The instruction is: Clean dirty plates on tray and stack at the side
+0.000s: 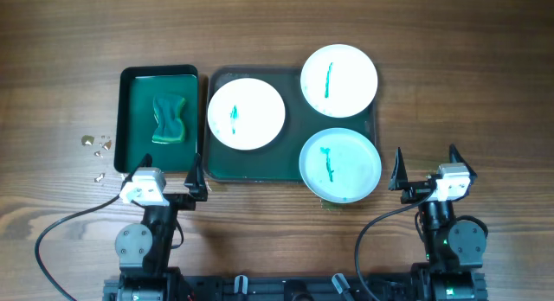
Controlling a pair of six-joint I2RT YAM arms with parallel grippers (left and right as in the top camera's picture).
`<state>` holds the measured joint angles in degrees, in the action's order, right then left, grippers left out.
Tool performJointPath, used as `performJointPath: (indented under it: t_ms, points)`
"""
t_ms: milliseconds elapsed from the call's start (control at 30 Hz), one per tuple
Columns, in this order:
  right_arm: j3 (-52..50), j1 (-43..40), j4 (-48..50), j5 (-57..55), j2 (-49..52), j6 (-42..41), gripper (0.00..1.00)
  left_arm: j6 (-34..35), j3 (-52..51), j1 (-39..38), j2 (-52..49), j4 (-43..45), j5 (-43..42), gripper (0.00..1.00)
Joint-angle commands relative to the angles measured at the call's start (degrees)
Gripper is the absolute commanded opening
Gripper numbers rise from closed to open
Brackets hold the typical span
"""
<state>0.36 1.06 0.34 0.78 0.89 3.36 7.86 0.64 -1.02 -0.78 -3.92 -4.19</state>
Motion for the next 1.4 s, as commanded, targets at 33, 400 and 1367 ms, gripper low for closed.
performJointPath:
  t_ms: [33, 400, 1367]
  points:
    - [-0.1, 0.3, 0.1, -1.2, -0.3, 0.8, 1.00, 0.5, -0.3, 0.2, 0.6, -0.3, 0.6, 1.00]
    - [-0.1, 0.3, 0.0, -1.2, -0.3, 0.8, 1.00, 0.5, -0.3, 0.2, 0.6, -0.3, 0.6, 1.00]
    - [-0.1, 0.3, 0.2, -0.8, -0.3, 10.2, 1.00, 0.5, -0.3, 0.2, 0.6, -0.2, 0.6, 1.00]
